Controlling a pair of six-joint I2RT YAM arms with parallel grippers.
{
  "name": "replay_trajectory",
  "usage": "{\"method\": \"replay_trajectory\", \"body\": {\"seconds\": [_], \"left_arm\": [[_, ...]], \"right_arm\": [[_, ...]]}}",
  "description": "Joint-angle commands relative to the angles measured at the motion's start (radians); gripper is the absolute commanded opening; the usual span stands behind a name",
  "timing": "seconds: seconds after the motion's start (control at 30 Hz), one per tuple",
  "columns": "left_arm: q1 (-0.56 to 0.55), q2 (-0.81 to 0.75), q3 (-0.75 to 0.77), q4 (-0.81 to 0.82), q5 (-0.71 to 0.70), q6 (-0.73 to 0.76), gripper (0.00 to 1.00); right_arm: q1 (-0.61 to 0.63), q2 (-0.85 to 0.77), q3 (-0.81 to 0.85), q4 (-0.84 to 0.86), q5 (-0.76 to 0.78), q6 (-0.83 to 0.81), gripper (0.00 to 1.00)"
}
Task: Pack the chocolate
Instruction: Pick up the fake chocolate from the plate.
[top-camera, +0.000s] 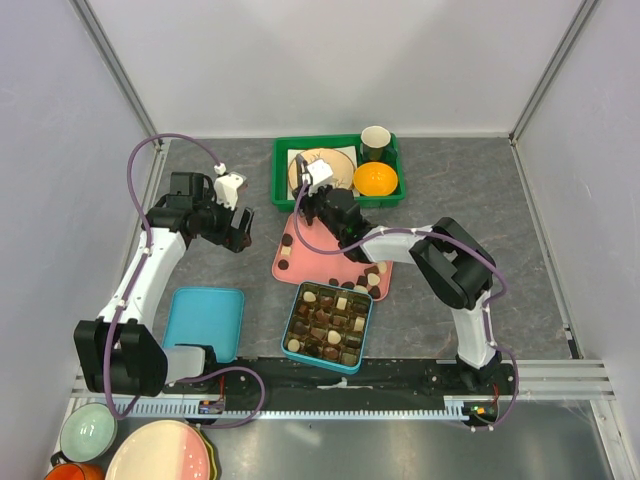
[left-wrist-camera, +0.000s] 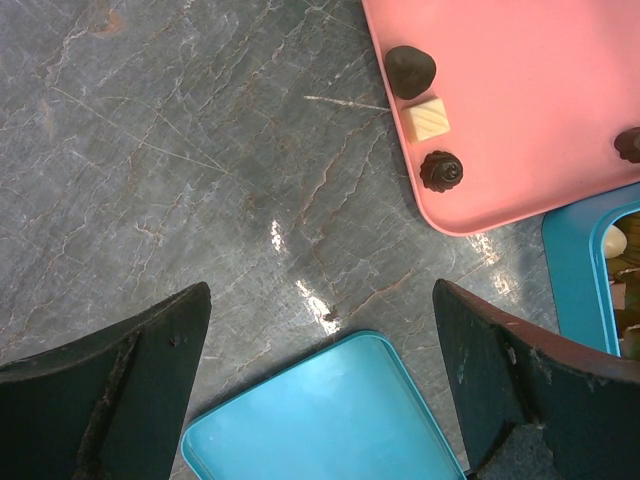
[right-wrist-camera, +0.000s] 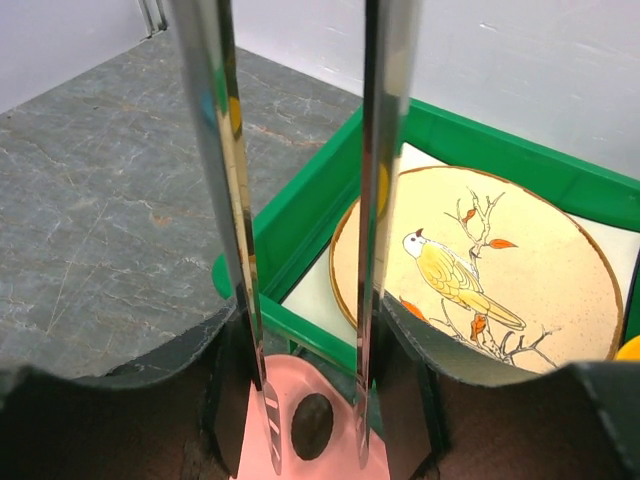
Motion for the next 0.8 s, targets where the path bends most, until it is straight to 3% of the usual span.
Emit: {"method": "replay_trajectory", "body": {"seconds": [0.0,0.47,0.77], "left_arm": [[0.007,-0.035,-0.004,0.006,-0.002,0.039,0.99],[0.013,-0.046,-0.008,-0.003,-0.009,0.048,0.99],[0.014,-0.063,-0.016,-0.004,-0.02,0.056,0.99]], "right_arm": [[-0.002,0.016,-0.001,0.071,0.01,0.004,0.53],[0.0,0.022,-0.058,0.116,-0.003,0.079,0.47],[0.004,0.053,-0.073,0.258,0.022,0.102,0.4]]}}
